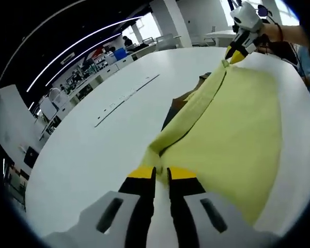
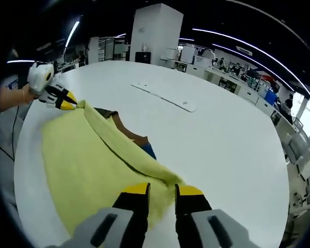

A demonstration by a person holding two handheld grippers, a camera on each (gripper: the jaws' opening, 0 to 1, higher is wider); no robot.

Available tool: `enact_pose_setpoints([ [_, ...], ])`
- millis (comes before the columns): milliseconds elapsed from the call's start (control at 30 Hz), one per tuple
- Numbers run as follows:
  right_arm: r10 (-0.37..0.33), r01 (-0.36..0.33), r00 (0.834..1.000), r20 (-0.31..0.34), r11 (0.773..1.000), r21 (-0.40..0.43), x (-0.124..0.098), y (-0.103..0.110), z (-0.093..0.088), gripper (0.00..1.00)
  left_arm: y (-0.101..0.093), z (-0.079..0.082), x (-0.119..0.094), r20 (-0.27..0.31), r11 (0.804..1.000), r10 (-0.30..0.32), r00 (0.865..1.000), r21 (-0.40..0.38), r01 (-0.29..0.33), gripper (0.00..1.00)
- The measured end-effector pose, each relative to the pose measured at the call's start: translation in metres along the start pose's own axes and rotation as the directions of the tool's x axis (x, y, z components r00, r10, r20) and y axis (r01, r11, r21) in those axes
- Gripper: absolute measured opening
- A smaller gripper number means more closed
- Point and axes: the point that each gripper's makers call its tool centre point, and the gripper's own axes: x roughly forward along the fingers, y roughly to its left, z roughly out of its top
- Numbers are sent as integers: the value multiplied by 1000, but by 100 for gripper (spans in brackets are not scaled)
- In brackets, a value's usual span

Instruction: Fold the garment on the visible template until the final outline fits inside the template.

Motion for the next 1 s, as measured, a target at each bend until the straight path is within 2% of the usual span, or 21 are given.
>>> enact_pose_setpoints([
  [200,16,-16,1000,1,999,45,16,-6,-4,16,6,0,8,10,999,-5,1000,-44,5,11],
  [333,6,-6,1000,-19,1000,20,19,-8,-7,16,11,1,15,22,998,-2,1000,-66,4,13],
  [467,-15,13,999,-40,999,-47,21,-12,-9,13,15,3,22,31,996,6,999,-87,-3,14],
  [667,-23,21,999,-33,998,-51,24,-16,-7,6,22,6,30,46,993,35,998,-113,-30,12],
  [767,-52,51,998,-28,998,-35,25,-22,-5,0,29,7,33,42,990,62,997,-131,-56,12],
  [833,-81,81,997,-2,997,-12,23,-28,3,0,35,10,32,45,987,90,995,-138,-83,12],
  [900,-121,121,992,23,993,2,21,-37,11,0,42,18,30,75,983,117,990,-151,-105,10],
  [1000,-176,175,983,42,984,34,18,-51,17,0,50,21,30,76,974,155,985,-177,-139,13],
])
